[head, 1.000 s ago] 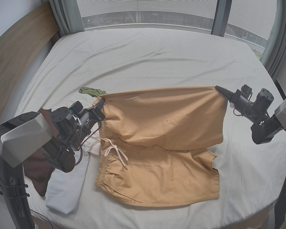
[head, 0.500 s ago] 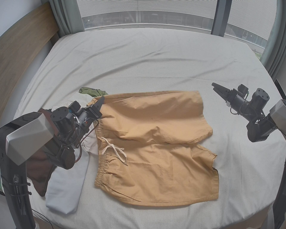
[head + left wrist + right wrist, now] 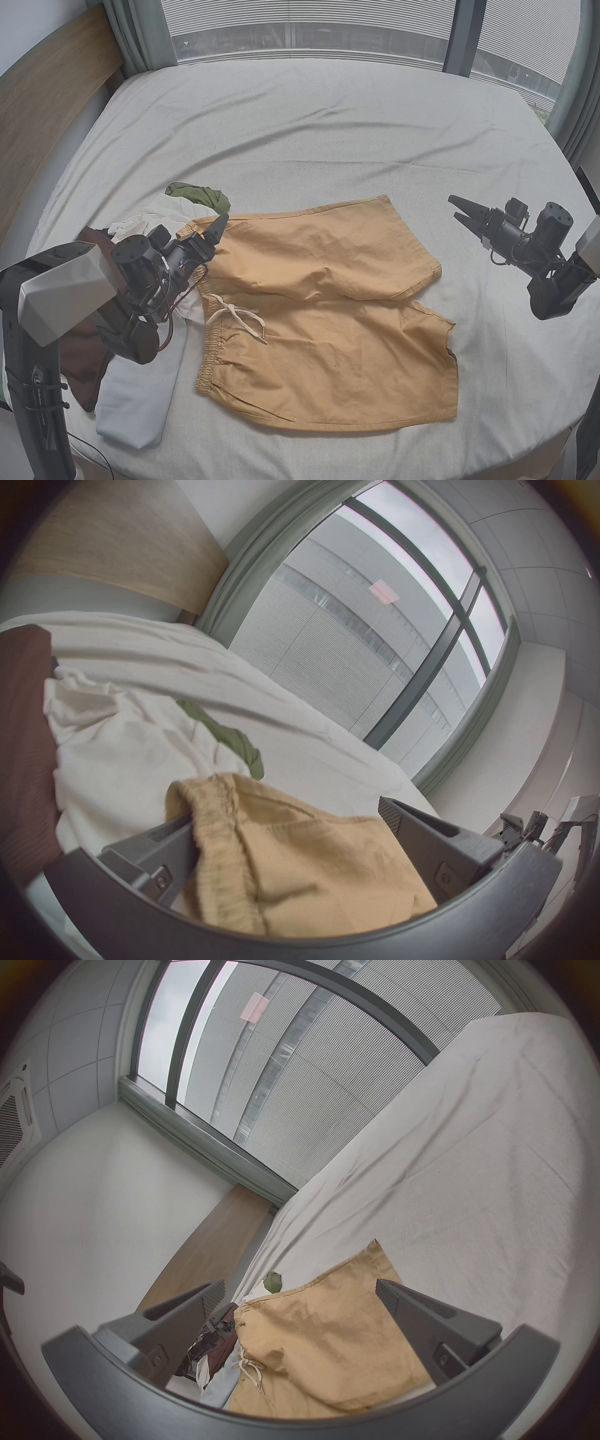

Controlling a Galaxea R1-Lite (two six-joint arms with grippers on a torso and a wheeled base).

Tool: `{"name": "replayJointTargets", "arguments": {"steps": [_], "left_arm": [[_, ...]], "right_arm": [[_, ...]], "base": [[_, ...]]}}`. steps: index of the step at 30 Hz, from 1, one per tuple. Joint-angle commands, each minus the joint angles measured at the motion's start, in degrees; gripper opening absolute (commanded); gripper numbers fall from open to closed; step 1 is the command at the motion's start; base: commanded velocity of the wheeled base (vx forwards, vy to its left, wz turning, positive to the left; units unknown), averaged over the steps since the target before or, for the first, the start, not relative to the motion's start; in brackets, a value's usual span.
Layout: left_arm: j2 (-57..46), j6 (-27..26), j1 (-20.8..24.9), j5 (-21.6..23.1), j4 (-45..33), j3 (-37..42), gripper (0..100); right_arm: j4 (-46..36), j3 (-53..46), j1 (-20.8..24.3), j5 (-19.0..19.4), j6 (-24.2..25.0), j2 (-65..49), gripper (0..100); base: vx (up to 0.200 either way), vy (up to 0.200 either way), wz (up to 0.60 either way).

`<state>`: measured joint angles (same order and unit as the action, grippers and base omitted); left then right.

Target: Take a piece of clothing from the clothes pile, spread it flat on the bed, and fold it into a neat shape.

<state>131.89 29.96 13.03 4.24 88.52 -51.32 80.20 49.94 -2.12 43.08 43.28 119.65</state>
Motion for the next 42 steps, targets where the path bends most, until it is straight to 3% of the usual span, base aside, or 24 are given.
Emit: {"name": "replayJointTargets", "arguments": {"steps": [1, 13, 21, 37, 42], "left_arm": [[-6.8, -0.2, 0.5, 0.9, -0.9, 8.9, 100], [-20.7, 0.4, -2.2, 15.8, -0.4, 29.0, 100], [-20.9, -0.3, -2.8, 16.5, -0.1, 32.1, 100], [-19.9, -6.8, 2.1, 17.5, -0.1, 38.9, 100], [-19.1, -6.9, 2.2, 17.4, -0.1, 38.9, 100]], "right_arm": [[0.0, -8.5, 0.0, 0.1, -2.7, -7.1, 100], [-1.0, -19.1, -1.0, 0.1, -7.8, -8.6, 100], [-3.2, -20.9, -1.9, 0.1, -8.8, -9.1, 100], [-4.4, -25.2, -3.6, 0.1, -18.2, -5.8, 100], [-9.2, -26.1, -3.2, 0.1, -19.6, -5.0, 100]], "base": [[0.000, 0.000, 0.00], [0.000, 0.000, 0.00], [0.000, 0.000, 0.00], [0.000, 0.000, 0.00], [0.000, 0.000, 0.00]]}}
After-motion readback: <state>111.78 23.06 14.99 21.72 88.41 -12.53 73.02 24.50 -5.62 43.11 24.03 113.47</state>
